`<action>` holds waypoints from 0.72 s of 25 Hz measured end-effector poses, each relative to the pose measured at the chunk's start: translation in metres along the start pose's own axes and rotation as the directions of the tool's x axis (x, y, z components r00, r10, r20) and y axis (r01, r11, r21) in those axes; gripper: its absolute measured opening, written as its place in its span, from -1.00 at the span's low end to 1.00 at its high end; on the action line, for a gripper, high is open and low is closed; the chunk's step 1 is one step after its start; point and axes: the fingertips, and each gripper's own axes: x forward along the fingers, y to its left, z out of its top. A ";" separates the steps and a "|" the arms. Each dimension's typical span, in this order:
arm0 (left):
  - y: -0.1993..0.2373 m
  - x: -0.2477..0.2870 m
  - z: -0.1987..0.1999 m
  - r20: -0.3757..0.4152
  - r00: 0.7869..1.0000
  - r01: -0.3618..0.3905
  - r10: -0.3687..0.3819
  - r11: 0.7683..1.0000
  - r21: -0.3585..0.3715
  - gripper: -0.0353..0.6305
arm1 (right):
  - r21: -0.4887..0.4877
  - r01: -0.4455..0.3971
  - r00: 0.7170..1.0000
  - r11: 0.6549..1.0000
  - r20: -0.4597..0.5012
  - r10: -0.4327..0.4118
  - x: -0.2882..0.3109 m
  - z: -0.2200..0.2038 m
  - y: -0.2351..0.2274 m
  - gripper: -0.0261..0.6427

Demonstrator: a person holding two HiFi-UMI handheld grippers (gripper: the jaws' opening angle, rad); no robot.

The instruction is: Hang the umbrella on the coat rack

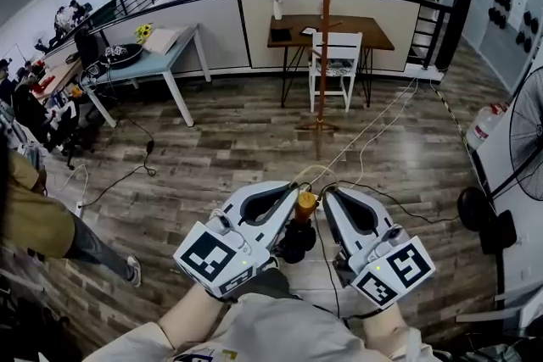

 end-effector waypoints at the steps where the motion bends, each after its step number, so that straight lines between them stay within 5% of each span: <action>1: 0.000 0.001 -0.001 -0.001 1.000 -0.003 0.003 1.000 -0.002 -0.88 | 0.000 -0.003 1.000 1.000 -0.003 0.003 0.000 0.000 -0.001 -0.89; 18: 0.067 0.045 -0.027 -0.014 1.000 0.011 -0.011 1.000 -0.013 -0.88 | 0.000 0.015 1.000 1.000 -0.026 -0.015 0.066 -0.019 -0.058 -0.89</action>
